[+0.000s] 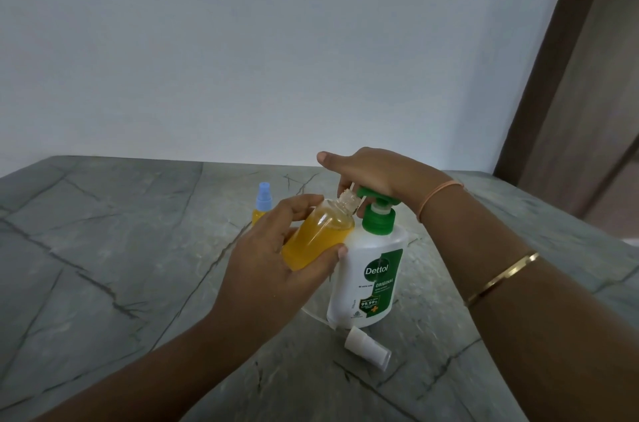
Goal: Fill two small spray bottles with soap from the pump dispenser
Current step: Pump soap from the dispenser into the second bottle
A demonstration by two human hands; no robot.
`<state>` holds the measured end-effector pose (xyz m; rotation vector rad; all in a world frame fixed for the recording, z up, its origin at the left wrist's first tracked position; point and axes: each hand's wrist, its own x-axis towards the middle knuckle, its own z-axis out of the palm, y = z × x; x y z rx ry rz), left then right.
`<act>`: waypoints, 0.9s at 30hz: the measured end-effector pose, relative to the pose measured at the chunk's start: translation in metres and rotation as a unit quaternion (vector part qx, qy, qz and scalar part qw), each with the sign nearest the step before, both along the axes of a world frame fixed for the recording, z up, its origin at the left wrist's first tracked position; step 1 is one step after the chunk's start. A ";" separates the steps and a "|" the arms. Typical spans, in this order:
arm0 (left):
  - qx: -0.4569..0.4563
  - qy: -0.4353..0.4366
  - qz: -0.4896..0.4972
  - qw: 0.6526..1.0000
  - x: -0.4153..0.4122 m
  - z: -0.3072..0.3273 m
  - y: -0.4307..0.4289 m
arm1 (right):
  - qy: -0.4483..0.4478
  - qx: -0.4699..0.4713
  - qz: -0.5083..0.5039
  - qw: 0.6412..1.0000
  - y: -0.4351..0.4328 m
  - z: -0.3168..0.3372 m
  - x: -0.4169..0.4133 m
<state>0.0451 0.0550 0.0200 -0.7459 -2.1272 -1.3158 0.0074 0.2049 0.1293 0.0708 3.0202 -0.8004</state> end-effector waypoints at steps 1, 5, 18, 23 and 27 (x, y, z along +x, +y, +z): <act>-0.001 0.003 0.001 1.000 0.000 0.000 0.000 | 0.001 0.002 0.002 1.000 0.000 0.001 0.001; -0.004 0.007 -0.006 1.000 0.001 0.000 0.001 | 0.007 0.031 0.007 0.999 -0.002 0.009 0.001; -0.004 0.000 0.002 1.000 -0.002 0.000 0.001 | 0.007 0.032 0.001 0.999 -0.004 0.004 0.002; -0.003 0.005 -0.004 1.000 0.000 0.000 0.001 | 0.015 0.032 0.004 0.999 -0.004 0.007 0.003; -0.006 0.003 -0.004 1.000 -0.001 0.000 0.001 | 0.020 0.057 -0.005 0.998 -0.003 0.013 0.002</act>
